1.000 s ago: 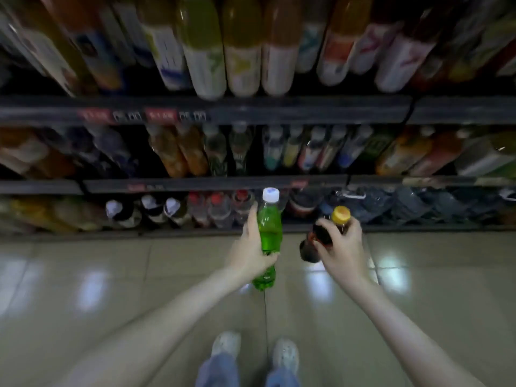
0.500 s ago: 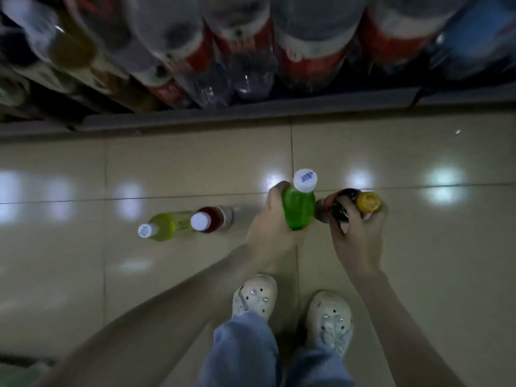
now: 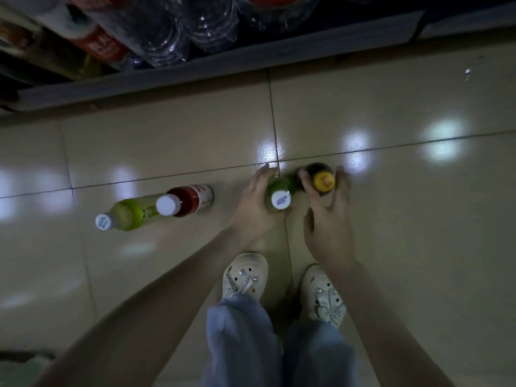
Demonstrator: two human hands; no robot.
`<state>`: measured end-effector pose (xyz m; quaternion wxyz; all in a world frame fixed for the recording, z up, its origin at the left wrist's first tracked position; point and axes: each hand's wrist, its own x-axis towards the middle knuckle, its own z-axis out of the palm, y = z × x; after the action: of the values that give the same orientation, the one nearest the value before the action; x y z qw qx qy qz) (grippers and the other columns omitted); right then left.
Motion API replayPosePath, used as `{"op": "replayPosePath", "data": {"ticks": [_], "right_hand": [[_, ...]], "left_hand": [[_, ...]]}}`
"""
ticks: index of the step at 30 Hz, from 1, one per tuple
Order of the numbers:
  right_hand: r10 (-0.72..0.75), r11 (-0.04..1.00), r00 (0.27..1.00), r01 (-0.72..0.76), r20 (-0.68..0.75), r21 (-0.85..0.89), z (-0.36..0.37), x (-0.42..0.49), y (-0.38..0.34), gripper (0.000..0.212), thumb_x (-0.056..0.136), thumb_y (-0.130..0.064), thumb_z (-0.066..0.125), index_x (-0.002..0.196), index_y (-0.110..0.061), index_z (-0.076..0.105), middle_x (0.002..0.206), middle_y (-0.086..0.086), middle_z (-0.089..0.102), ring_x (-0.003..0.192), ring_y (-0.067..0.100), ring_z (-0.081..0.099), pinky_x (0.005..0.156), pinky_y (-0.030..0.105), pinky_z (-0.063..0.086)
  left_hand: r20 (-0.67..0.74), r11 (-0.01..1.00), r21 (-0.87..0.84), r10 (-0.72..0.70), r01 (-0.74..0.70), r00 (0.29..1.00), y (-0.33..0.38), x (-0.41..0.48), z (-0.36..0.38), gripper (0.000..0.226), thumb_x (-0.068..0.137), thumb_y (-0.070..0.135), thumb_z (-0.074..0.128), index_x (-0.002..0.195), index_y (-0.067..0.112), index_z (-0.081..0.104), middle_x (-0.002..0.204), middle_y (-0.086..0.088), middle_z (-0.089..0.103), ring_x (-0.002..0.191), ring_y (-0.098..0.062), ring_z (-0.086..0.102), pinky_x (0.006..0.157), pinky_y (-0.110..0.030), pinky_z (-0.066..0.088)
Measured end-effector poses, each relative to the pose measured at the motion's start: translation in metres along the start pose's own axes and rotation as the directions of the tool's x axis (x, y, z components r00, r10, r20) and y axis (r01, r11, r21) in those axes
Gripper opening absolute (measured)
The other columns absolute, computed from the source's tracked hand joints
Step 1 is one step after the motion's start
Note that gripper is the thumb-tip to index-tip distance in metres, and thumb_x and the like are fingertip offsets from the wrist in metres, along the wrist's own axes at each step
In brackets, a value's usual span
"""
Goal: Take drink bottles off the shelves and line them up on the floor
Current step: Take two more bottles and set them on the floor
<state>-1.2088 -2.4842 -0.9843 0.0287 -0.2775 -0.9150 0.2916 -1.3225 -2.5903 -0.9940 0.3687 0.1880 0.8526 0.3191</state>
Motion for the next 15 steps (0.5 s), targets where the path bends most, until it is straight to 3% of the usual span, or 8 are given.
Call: {"op": "replayPosePath", "data": {"ticks": [3,5,8,10,12,15], "right_hand": [[0.009,1.000,0.999,-0.009,0.052,0.005,-0.043,-0.016,-0.030,0.067,0.082,-0.012,0.038,0.146,-0.028,0.028,0.153,0.017,0.016,0.141,0.041,0.019,0.093,0.053,0.049],[0.006,0.998,0.997,-0.010,0.074,0.061,-0.083,-0.020,-0.059,0.068,0.081,-0.011,0.042,0.146,-0.024,0.027,0.151,0.014,0.023,0.140,0.035,0.027,0.096,0.048,0.049],[0.055,0.981,0.992,-0.074,0.111,0.179,-0.147,-0.014,-0.102,0.072,0.080,-0.003,0.055,0.143,-0.023,0.026,0.147,0.011,0.035,0.133,0.029,0.039,0.096,0.034,0.046],[0.074,0.975,0.989,-0.099,0.127,0.199,-0.190,-0.007,-0.130,0.069,0.078,-0.001,0.060,0.140,-0.018,0.034,0.141,0.008,0.041,0.124,0.027,0.047,0.090,0.031,0.047],[0.092,0.974,0.983,-0.122,0.161,0.190,-0.237,0.005,-0.157,0.063,0.078,-0.001,0.061,0.138,-0.011,0.044,0.136,0.011,0.047,0.118,0.030,0.053,0.086,0.037,0.051],[0.074,0.975,0.980,-0.111,0.187,0.193,-0.313,0.024,-0.202,0.051,0.085,-0.003,0.059,0.135,-0.007,0.048,0.134,0.012,0.050,0.118,0.029,0.052,0.092,0.033,0.044]], "left_hand": [[0.146,0.995,0.080,-0.069,0.057,0.987,0.031,-0.022,-0.032,0.111,0.071,0.026,0.083,0.152,0.023,0.007,0.160,-0.005,0.011,0.147,-0.024,0.012,0.117,-0.045,0.019],[0.171,0.993,0.094,-0.084,0.068,0.982,0.060,-0.038,-0.058,0.113,0.073,0.027,0.081,0.152,0.027,0.001,0.161,-0.002,0.007,0.147,-0.020,0.011,0.117,-0.043,0.019],[0.156,0.994,0.071,-0.096,0.085,0.983,0.117,-0.064,-0.104,0.102,0.078,0.022,0.077,0.152,0.029,0.007,0.160,-0.001,0.012,0.143,-0.018,0.023,0.106,-0.023,0.024],[0.161,0.995,0.079,-0.081,0.069,0.984,0.160,-0.081,-0.136,0.090,0.082,0.022,0.073,0.151,0.028,0.015,0.159,-0.001,0.017,0.141,-0.019,0.028,0.104,-0.021,0.027],[0.144,0.997,0.075,-0.047,0.036,0.988,0.207,-0.099,-0.171,0.082,0.084,0.022,0.070,0.150,0.029,0.022,0.155,-0.002,0.026,0.138,-0.020,0.034,0.102,-0.021,0.029],[0.070,0.997,0.081,0.001,-0.006,0.998,0.278,-0.131,-0.225,0.068,0.087,0.023,0.066,0.147,0.024,0.032,0.149,-0.005,0.037,0.129,-0.022,0.044,0.092,-0.020,0.035]]}}
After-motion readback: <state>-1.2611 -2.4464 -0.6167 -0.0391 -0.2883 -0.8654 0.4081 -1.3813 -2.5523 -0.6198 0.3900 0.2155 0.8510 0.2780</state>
